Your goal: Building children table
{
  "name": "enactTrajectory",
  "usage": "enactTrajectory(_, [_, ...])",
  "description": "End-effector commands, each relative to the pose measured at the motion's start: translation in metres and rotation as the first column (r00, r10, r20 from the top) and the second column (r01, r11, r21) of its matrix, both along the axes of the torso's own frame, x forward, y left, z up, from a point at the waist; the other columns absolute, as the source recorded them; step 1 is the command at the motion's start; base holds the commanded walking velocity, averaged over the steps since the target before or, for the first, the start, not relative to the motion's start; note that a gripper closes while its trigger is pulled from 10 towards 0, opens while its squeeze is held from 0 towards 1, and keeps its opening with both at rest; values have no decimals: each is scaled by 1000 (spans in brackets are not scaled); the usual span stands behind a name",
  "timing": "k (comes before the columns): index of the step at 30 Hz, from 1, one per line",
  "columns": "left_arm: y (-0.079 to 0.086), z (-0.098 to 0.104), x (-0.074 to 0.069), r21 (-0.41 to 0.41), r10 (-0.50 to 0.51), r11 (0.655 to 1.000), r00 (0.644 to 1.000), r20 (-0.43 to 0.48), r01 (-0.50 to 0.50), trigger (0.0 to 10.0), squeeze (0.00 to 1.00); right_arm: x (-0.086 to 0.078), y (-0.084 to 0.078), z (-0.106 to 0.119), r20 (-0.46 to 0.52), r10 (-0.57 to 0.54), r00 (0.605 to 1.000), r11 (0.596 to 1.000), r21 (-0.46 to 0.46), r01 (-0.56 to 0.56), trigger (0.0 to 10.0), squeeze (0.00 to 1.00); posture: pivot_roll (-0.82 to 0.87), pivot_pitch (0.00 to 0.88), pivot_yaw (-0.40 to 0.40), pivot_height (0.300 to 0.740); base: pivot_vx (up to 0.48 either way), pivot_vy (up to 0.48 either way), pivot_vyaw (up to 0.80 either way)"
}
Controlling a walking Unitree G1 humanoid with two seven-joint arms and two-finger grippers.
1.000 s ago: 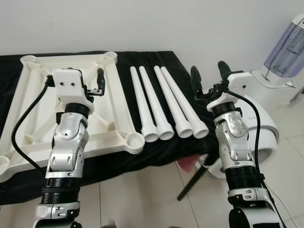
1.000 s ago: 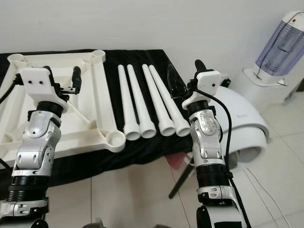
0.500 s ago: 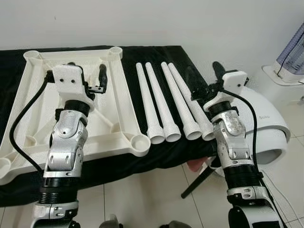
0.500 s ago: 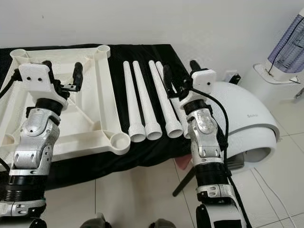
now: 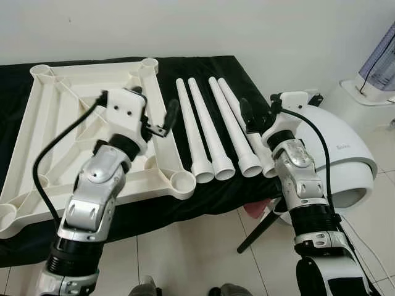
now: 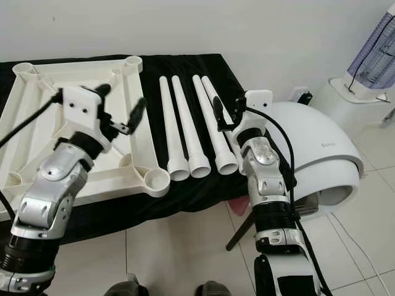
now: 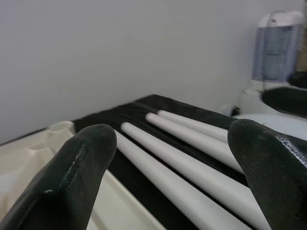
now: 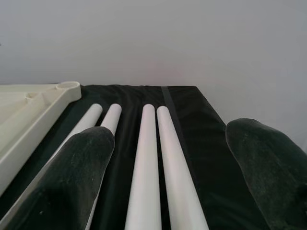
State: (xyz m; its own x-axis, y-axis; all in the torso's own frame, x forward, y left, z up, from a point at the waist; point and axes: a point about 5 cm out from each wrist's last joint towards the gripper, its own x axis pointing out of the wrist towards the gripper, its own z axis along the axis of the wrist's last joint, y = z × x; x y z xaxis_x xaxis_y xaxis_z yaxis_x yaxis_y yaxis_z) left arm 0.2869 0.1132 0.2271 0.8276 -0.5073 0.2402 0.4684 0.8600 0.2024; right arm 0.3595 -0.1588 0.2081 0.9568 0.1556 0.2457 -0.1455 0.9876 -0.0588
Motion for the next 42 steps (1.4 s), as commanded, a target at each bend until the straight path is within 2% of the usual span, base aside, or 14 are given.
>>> enactTrajectory(1, [-8, -2, -7, 34, -89, 995, 996, -22, 90, 10000, 0, 4, -2, 0, -28, -6, 1000, 1000, -18, 5, 10000, 0, 31, 124, -20, 740, 0, 0, 0])
enactTrajectory(8, [-15, -9, -20, 86, -167, 981, 983, -76, 173, 10000, 0, 14, 3, 3, -101, 58, 993, 997, -45, -63, 10000, 0, 39, 164, -34, 740, 0, 0, 0])
enactTrajectory(13, [-15, -9, -23, 86, -171, 980, 981, -87, 179, 10000, 0, 17, 5, 3, -125, 72, 990, 996, -50, -79, 10000, 0, 44, 168, -37, 740, 0, 0, 0])
enactTrajectory(18, [-15, -10, -28, 77, -162, 982, 980, -112, 171, 10000, 0, 22, -5, 1, -174, 2, 985, 999, -31, -8, 10000, 0, 54, 179, -53, 740, 0, 0, 0])
enactTrajectory(24, [-13, -10, -29, 70, -146, 985, 982, -123, 155, 10000, 0, 26, -28, 0, -223, -114, 968, 993, 1, 117, 10000, 0, 50, 173, -59, 740, 0, 0, 0])
enactTrajectory(35, [-13, -9, -28, 65, -142, 986, 982, -127, 151, 10000, 0, 26, -29, -9, -309, -92, 947, 996, -20, 90, 10000, 0, 40, 171, -61, 740, 0, 0, 0])
enactTrajectory(42, [-21, -9, -38, 92, -223, 967, 965, -136, 237, 10000, 0, 24, -30, -22, -416, -51, 908, 998, -55, 30, 10000, 0, 36, 189, -74, 740, 0, 0, 0])
